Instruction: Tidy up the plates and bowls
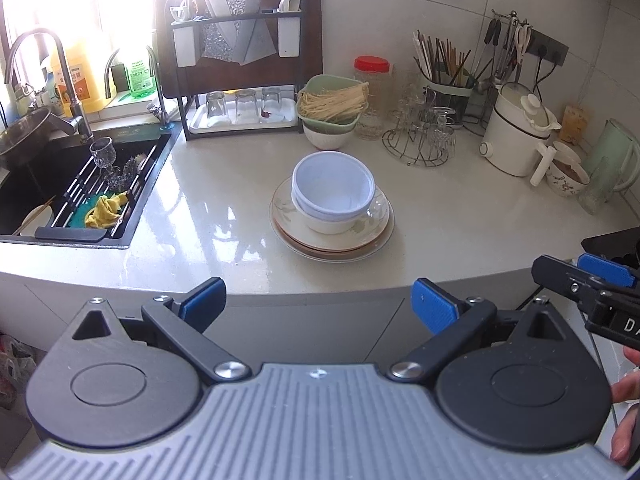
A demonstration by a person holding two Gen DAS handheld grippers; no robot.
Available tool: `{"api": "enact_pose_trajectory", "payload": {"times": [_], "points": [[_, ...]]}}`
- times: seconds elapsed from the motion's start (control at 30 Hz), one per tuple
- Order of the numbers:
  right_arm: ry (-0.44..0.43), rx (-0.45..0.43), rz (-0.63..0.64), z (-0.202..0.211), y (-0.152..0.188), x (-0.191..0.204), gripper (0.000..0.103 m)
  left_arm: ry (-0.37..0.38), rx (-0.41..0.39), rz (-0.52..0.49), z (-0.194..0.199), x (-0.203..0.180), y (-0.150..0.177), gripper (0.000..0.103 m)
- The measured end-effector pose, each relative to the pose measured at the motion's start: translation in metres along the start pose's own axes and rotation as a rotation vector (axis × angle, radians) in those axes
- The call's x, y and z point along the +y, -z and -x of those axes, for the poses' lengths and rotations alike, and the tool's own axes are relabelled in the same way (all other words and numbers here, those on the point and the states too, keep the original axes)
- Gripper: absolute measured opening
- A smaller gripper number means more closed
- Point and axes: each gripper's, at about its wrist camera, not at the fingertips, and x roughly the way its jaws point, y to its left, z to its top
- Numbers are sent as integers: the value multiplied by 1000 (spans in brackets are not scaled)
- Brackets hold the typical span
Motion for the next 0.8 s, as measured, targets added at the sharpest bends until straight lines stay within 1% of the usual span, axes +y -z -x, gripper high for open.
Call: {"api": "enact_pose_trajectory", "payload": {"times": [0.07,0.3,0.47,0.8], "points": [[0,-6,-7,-1,0,0,85,-4,4,-3,-1,-2,0,101],[-2,7,-11,-1,4,4,85,23,41,17,-5,-1,7,101],[8,6,-9,-2,9,3,85,8,41,2,-5,-1,10,101],[15,11,-7,-2,14,3,85,7,42,24,-6,-1,11,101]]}}
